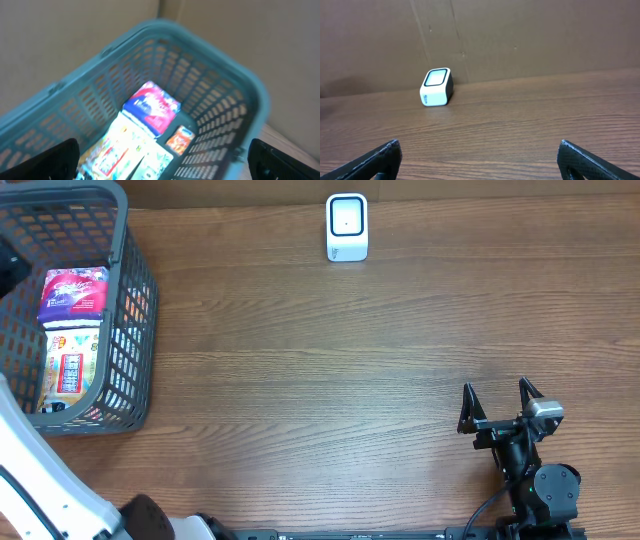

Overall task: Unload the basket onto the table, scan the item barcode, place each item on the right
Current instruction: 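Reach the left gripper into the basket toward the pink liner pack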

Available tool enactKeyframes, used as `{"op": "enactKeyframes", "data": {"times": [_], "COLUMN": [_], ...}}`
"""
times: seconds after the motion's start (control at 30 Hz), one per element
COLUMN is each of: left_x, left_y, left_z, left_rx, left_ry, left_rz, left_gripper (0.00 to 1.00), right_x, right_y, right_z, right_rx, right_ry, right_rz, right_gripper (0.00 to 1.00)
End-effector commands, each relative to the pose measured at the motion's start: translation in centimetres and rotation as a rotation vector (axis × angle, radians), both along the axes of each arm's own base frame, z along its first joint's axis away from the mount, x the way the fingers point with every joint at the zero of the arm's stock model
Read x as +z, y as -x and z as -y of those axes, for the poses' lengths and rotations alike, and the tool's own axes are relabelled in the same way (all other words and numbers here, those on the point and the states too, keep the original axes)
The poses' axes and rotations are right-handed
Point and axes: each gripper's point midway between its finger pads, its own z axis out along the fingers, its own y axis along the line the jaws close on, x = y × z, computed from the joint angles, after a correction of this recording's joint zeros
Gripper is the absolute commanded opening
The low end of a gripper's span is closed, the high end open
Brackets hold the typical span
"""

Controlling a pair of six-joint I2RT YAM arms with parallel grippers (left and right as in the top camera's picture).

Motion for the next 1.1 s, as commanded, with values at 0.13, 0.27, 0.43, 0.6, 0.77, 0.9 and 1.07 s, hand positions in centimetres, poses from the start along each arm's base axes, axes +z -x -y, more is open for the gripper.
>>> {"op": "enactKeyframes", "data": {"times": [0.13,0.27,0.43,0.6,0.77,0.9,1.07], "left_x": [-6.1,-9.5,-13.7,-17.8,-21.8,-24.2,-27.6], "left_y": [-2.5,-4.1,-5.9,-7.4,-9.0,-10.1,-11.2], "left_z": [-2.6,-3.9,-5.3,-7.0,-8.2,-8.5,-8.2], "left_rx": [0.044,0.050,0.052,0.072,0.091,0.090,0.115], "left_ry": [0.167,0.208,0.250,0.270,0.267,0.279,0.333], "left_rz": [-0.088,-0.146,-0.204,-0.261,-0.312,-0.329,-0.350], "left_gripper": [1.00,1.00,1.00,1.00,1.00,1.00,1.00], "right_x": [-0.1,-0.1,-0.1,-0.1,-0.1,-0.1,-0.1], "right_y": [0.0,0.0,0.0,0.0,0.0,0.0,0.0], "right_z": [0.0,0.0,0.0,0.0,0.0,0.0,0.0], "right_rx": [-0.004,-0.004,-0.004,-0.004,-0.004,-0.004,-0.004], "right_ry": [-0.001,-0.001,-0.001,-0.001,-0.001,-0.001,-0.001], "right_rz": [0.005,0.005,0.005,0.005,0.005,0.005,0.005], "right_gripper": [1.00,1.00,1.00,1.00,1.00,1.00,1.00]}}
